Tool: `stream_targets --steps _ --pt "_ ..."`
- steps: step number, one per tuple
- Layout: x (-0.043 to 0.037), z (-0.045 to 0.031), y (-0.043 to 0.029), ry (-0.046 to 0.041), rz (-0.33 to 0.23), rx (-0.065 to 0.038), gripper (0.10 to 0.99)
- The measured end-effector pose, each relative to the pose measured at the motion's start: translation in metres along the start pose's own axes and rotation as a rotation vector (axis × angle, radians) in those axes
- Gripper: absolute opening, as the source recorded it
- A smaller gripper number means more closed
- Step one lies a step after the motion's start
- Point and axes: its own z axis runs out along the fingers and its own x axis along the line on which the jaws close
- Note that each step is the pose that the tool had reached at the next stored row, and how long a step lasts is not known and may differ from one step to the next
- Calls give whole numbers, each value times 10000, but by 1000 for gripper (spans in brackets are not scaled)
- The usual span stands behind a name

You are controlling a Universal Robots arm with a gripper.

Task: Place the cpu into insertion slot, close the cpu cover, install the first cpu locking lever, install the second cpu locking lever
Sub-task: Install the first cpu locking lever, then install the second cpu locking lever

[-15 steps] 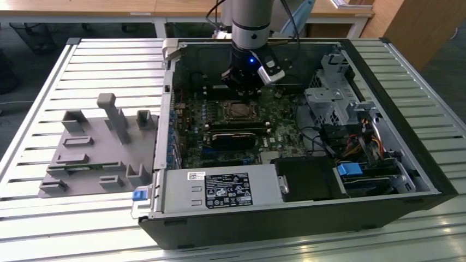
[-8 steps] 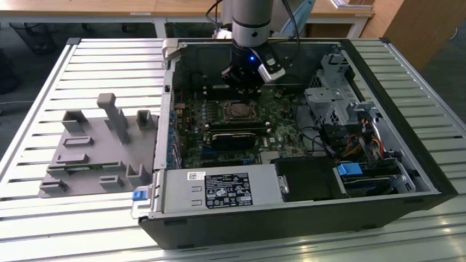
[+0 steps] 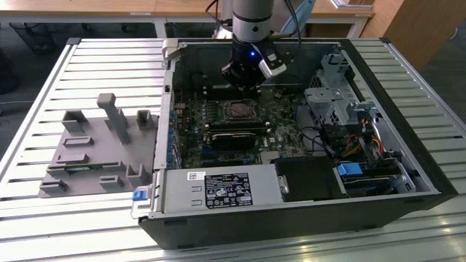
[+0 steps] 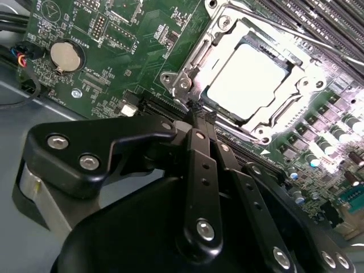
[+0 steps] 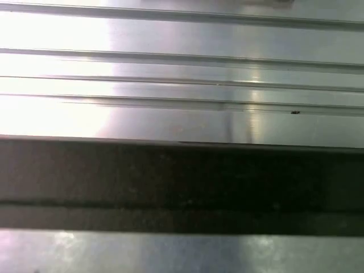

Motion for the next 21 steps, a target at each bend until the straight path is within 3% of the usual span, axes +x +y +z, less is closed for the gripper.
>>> stream_targets --steps 21 --pt "-11 -3 -91 2 0 3 106"
